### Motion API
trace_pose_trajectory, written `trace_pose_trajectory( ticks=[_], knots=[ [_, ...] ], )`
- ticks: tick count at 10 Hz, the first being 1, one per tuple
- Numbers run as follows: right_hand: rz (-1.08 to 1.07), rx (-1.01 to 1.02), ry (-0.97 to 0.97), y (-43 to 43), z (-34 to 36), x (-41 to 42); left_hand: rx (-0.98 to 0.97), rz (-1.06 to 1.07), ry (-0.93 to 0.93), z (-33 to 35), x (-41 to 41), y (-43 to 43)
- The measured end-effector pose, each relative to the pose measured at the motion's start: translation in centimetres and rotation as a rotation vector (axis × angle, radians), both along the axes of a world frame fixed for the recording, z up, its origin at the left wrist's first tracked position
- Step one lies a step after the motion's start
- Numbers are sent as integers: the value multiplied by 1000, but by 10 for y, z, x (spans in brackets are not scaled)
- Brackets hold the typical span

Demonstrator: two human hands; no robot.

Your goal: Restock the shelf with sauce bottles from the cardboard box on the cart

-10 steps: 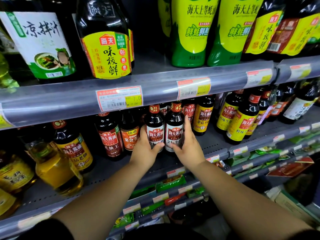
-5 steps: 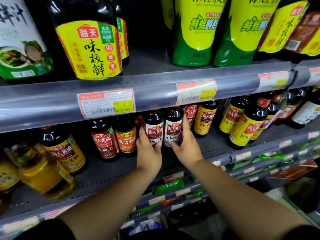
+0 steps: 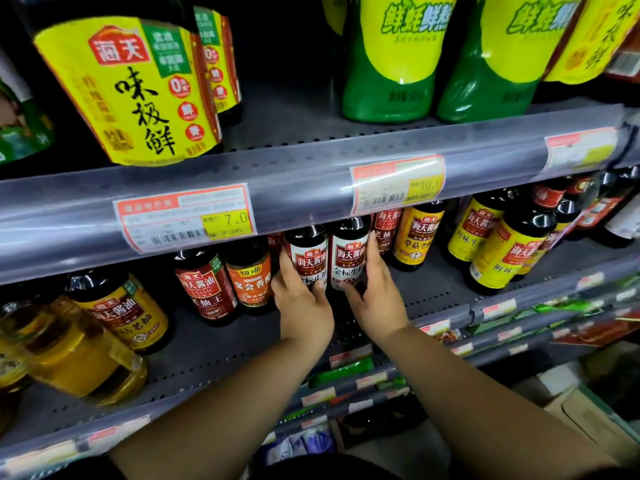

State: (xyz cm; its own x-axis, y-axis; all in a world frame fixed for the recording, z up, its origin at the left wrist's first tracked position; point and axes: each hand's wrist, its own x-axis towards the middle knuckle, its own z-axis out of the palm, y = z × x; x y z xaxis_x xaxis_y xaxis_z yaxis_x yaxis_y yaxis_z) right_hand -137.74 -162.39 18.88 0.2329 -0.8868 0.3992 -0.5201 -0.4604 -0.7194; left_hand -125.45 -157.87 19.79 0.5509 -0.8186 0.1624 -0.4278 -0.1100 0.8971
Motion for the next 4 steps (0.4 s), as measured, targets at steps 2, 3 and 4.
trace_pose_trajectory(
  ticks=[2,3,4],
  knots=[
    [-27,27,32,3,3,0,43,-86,43,6,5,3],
    [-35,41,34,7,8,0,112,-143,113,8,4,13],
    [-51,24,71,16,17,-7,178,-228,136,11,-9,37]
  ],
)
